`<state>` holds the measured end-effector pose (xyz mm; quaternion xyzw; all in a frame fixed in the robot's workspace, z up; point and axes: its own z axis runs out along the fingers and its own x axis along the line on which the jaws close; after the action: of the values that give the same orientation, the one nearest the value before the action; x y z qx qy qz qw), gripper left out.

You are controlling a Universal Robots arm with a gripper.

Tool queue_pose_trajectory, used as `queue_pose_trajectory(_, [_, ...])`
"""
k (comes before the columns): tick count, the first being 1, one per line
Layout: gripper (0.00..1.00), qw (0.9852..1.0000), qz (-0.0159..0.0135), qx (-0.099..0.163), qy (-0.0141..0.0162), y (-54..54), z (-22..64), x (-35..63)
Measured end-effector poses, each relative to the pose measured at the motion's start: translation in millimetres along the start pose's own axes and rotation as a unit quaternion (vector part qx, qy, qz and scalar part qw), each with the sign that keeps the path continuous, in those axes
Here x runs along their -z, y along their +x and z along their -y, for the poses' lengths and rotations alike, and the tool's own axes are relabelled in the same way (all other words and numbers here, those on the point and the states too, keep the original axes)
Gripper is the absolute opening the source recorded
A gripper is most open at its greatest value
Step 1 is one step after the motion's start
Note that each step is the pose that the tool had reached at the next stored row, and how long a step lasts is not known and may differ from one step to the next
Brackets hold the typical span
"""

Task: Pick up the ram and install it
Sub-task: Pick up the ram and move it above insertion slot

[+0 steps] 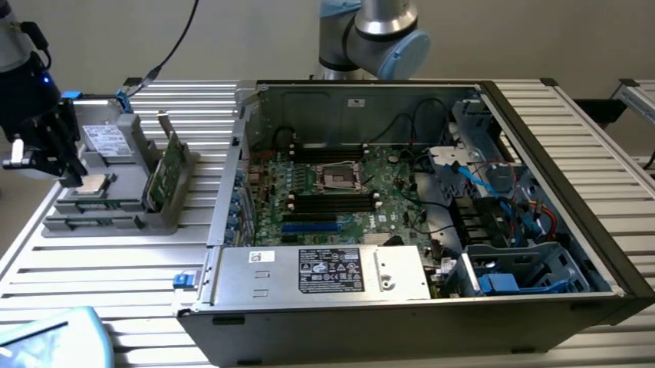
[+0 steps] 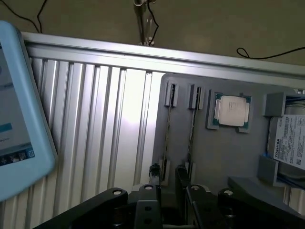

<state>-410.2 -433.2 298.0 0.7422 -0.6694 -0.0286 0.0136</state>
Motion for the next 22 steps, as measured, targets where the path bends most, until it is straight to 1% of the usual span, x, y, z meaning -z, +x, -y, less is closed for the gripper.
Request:
queue_pose_trajectory(4, [0.27,1.0000,0.0005,0.000,0.0000,3.2,0.1,-7.2])
queue_pose_trajectory(8, [0.27,1.0000,0.0046,-0.002,0.0005,4.4,1.0,-14.3])
queue_pose_trajectory(11, [0.27,1.0000,0.0064,-0.004,0.0007,4.8,1.3,-19.7])
queue_pose_trajectory(17, [0.27,0.9999,0.0072,-0.010,0.0010,5.1,1.5,-30.8])
queue_pose_trajectory(22, [0.27,0.9999,0.0073,-0.013,0.0010,5.0,-1.8,-40.0])
